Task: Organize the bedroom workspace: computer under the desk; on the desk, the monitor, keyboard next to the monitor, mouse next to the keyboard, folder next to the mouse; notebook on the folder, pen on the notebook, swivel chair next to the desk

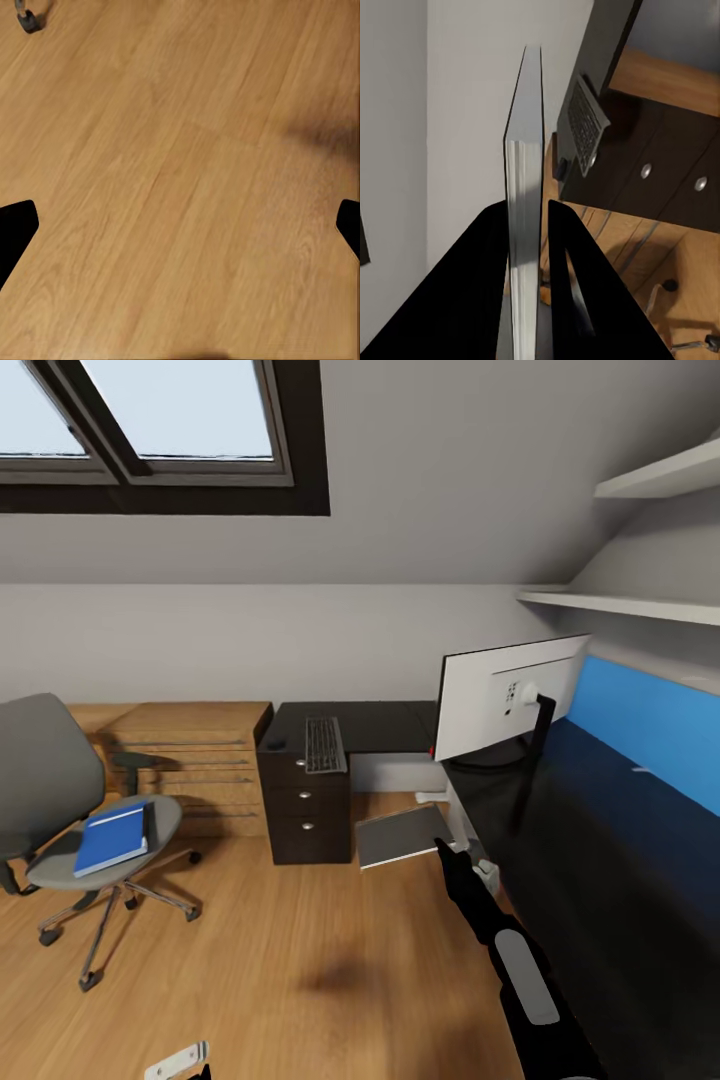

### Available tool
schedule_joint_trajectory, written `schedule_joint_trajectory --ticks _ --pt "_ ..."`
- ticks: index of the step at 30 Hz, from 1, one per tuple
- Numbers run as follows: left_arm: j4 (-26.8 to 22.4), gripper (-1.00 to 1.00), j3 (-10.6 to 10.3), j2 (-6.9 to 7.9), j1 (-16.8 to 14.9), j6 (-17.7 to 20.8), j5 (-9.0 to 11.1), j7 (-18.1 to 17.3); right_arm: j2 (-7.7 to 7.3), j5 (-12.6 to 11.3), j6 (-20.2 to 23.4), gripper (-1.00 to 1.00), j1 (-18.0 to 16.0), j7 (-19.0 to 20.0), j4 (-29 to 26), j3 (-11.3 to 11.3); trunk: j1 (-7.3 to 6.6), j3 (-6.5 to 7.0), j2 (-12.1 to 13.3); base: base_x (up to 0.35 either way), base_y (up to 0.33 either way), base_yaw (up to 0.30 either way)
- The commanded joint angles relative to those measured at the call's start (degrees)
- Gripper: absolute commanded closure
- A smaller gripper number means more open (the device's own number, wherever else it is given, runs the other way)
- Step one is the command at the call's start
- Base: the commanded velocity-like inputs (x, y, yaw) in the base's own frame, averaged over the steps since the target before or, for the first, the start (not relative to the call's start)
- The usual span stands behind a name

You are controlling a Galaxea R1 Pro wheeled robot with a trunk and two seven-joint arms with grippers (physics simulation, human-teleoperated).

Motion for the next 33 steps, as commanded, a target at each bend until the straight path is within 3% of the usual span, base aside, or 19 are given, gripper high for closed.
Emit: schedule_joint_trajectory --ticks 1,19,25,33 --pt "-0.1 -1.0 -0.1 0.02 0.0 0.3 0.3 0.2 0.07 -0.6 0.6 1.0 0.0 0.2 0.0 -0.2 -0.19 0.12 0.4 0.321 0.002 0.0" --pt "0.5 -1.0 -0.1 0.03 0.0 0.4 0.3 0.2 0.16 -0.7 0.8 1.0 0.0 0.2 0.1 0.5 -4.15 3.42 7.6 0.321 0.0 0.033" --pt "0.7 -1.0 0.0 0.01 0.0 0.1 0.2 0.2 0.16 -0.7 0.7 1.0 0.0 0.2 0.1 1.3 -4.15 3.62 7.6 0.288 0.0 0.204" --pt "1.1 -1.0 0.0 0.02 0.0 0.0 0.3 0.3 0.01 -0.7 1.1 1.0 -0.1 0.5 0.1 1.3 -4.15 3.68 7.6 0.081 0.012 0.074"
